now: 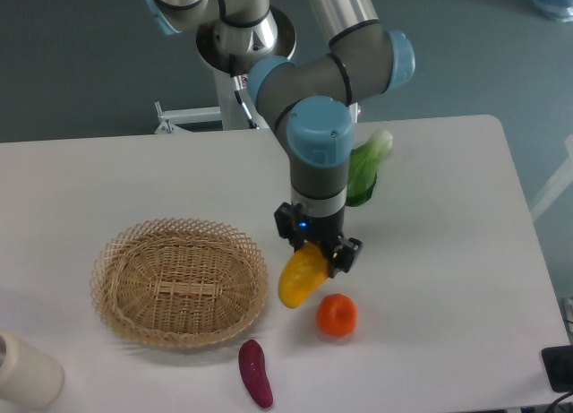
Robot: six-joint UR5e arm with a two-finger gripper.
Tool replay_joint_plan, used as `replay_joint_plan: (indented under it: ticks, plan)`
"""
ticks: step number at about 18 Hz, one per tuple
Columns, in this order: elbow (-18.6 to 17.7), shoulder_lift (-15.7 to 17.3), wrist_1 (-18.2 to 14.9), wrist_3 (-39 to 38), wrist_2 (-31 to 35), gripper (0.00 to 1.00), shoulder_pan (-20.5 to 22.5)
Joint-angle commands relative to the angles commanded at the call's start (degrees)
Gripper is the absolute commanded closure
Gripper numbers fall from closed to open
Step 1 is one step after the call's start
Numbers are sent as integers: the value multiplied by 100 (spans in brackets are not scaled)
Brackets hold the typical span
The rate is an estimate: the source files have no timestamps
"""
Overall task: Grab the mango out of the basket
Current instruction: 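Lift the yellow mango out of the basket toward the orange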
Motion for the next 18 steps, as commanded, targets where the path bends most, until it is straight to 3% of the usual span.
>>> replay_joint_plan:
  ticks: [5, 7, 18]
  plan:
    - [62, 0, -87, 623, 26, 51, 159]
    - [53, 0, -202, 650, 237, 51, 168]
    - [-52, -9, -185, 659, 457, 51, 167]
